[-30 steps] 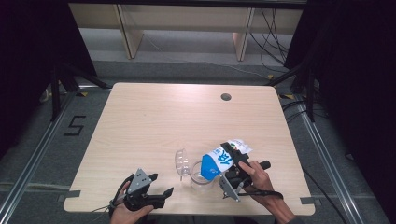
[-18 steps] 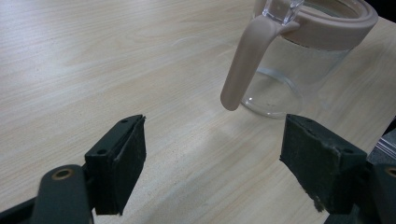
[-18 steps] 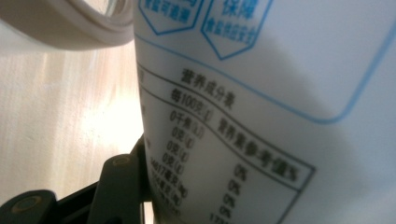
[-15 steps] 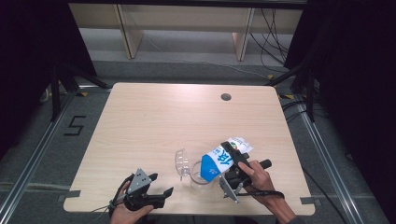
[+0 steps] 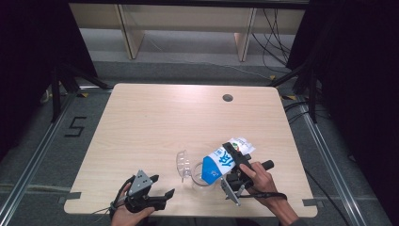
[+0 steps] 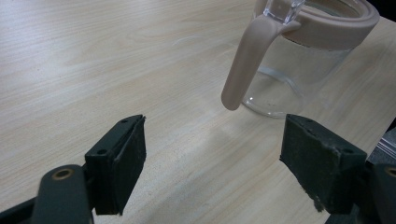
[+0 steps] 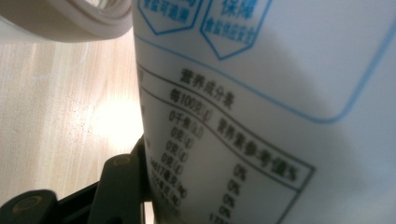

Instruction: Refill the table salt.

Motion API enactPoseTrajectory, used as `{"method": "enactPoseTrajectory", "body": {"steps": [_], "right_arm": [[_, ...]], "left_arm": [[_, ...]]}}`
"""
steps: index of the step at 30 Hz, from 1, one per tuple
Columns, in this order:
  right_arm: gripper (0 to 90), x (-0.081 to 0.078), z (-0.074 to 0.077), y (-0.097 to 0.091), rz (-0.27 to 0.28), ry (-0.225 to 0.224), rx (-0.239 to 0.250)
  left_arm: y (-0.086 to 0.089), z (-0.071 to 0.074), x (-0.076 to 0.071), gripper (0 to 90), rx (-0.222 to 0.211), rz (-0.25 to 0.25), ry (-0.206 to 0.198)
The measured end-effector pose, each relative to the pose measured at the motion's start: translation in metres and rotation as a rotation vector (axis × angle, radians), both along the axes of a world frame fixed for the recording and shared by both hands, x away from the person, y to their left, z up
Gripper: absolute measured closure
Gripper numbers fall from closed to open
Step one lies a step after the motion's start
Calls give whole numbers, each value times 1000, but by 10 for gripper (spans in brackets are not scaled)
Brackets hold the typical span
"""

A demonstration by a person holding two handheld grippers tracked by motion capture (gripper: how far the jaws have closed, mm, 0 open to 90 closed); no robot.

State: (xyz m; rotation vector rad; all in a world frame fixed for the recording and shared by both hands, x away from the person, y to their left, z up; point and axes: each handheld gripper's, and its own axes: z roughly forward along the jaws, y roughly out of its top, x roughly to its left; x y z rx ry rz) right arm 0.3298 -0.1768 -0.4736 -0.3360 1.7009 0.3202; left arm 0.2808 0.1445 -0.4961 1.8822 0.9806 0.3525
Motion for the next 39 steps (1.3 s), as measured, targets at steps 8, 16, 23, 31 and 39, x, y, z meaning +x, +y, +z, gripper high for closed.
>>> {"method": "enactPoseTrajectory", "body": {"steps": [8,16,23,31,39], "right_arm": [[484,1,1,2,31,-35,-52],[488,-1,0,4,20,-48,-68],[489,-1,-2,3,5,-49,-59],[495,-2,1,4,16,-82,-94],[500,-3,0,3,4,-90,-82]], "left_arm": [[0,0,0,219,1,0,-1],[0,0,0,219,0,-1,0],[0,0,0,218,1,-1,2],[0,0,0,218,2,-5,3],[0,0,0,217,6,-8,3]]}}
